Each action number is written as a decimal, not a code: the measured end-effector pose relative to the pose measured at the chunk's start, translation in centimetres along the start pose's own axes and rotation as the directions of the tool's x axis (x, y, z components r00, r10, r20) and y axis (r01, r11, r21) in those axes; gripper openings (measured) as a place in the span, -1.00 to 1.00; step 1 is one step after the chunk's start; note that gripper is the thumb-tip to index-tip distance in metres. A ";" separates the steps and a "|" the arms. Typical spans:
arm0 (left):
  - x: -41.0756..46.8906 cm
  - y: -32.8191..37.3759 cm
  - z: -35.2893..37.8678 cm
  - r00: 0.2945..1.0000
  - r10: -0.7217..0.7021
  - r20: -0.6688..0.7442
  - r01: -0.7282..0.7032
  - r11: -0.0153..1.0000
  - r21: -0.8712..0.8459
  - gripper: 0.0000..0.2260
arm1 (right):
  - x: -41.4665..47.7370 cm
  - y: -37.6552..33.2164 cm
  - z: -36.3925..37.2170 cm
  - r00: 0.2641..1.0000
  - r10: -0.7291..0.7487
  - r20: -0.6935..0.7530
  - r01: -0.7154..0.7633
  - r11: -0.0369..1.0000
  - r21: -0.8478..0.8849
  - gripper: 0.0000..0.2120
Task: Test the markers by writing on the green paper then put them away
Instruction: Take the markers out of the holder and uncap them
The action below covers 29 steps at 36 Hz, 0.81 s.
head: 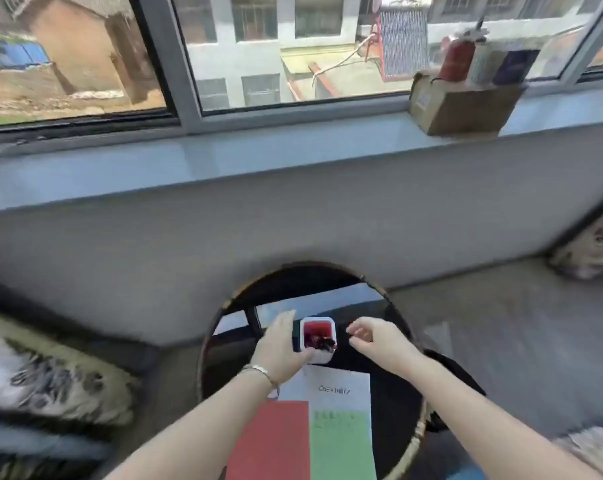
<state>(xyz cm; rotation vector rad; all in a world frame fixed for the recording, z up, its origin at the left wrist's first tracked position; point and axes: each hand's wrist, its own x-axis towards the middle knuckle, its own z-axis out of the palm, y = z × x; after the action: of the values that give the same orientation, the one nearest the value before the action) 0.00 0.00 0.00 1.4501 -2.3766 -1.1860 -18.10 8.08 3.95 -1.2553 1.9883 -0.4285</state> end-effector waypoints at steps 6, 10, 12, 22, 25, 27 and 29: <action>2.7 -3.2 5.7 0.999 -0.021 -0.049 0.017 0.997 -0.075 -0.33 | 3.5 5.5 5.6 1.000 0.025 0.017 -0.023 0.990 -0.140 -0.70; 6.1 -6.1 8.8 0.995 0.081 -0.060 -0.080 0.997 0.020 -0.15 | 6.6 8.2 8.2 0.997 -0.053 -0.059 0.041 0.983 -0.180 -0.67; 7.5 -7.4 9.9 0.989 0.128 -0.080 -0.122 0.990 0.068 -0.10 | 7.8 9.0 9.1 0.989 -0.112 -0.102 0.093 0.980 -0.177 -0.69; 9.8 -10.7 12.6 0.898 0.380 -0.221 -0.376 0.924 0.062 -0.15 | 10.4 11.8 11.6 0.813 -0.440 -0.381 0.387 0.898 -0.212 -0.93; 9.7 -10.7 13.1 0.878 0.395 -0.270 -0.405 0.914 0.018 -0.11 | 10.7 12.2 12.0 0.751 -0.483 -0.450 0.432 0.875 -0.218 -0.92; 9.6 -10.8 13.2 0.868 0.402 -0.291 -0.417 0.909 0.008 -0.08 | 10.5 12.3 12.2 0.720 -0.507 -0.473 0.470 0.858 -0.205 -0.93; 9.5 -10.9 13.4 0.870 0.400 -0.288 -0.416 0.909 0.009 -0.08 | 10.0 12.2 12.3 0.686 -0.533 -0.496 0.514 0.837 -0.189 -0.92</action>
<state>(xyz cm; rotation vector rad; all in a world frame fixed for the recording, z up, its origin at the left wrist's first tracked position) -3.60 -2.68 -19.21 0.9502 -2.2714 -0.8614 -19.37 6.26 -15.97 -1.8964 2.0341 -1.1417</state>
